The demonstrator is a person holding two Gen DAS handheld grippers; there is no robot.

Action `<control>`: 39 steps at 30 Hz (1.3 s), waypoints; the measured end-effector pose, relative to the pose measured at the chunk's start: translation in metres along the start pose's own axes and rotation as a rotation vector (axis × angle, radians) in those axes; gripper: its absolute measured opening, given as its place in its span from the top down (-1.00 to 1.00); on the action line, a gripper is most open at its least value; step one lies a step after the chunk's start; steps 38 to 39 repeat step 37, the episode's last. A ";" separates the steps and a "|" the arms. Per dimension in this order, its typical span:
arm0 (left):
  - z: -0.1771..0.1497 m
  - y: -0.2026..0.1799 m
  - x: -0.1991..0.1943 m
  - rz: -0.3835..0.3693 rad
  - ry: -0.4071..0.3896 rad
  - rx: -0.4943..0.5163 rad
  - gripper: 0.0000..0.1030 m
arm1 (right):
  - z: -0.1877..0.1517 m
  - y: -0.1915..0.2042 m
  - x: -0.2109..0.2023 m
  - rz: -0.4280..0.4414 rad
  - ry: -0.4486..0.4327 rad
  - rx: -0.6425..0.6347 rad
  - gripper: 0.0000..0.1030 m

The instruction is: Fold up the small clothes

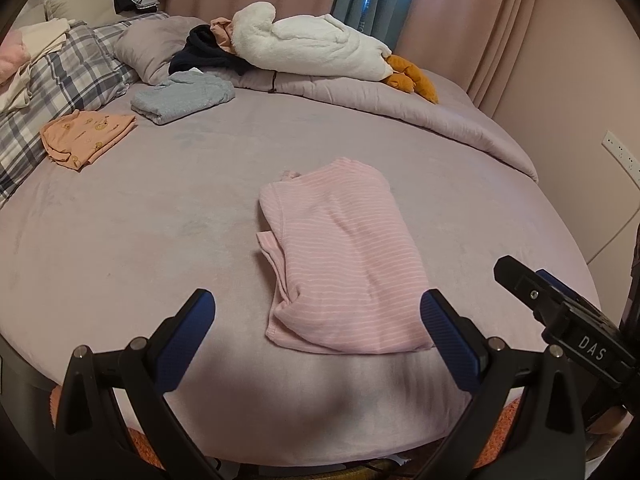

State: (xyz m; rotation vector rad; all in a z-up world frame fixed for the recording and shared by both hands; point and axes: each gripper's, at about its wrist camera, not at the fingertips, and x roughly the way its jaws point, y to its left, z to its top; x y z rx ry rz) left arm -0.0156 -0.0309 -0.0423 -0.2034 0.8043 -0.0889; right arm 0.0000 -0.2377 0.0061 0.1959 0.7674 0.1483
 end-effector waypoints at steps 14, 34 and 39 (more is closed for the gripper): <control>0.001 0.011 -0.002 0.008 0.001 -0.036 -0.99 | 0.000 0.009 0.003 0.014 0.011 -0.026 -0.95; 0.002 0.013 -0.007 0.010 -0.001 -0.037 -0.99 | 0.000 0.014 0.006 0.017 0.017 -0.040 -0.95; 0.002 0.012 -0.008 0.015 -0.001 -0.038 -0.99 | -0.002 0.014 0.006 0.017 0.016 -0.040 -0.95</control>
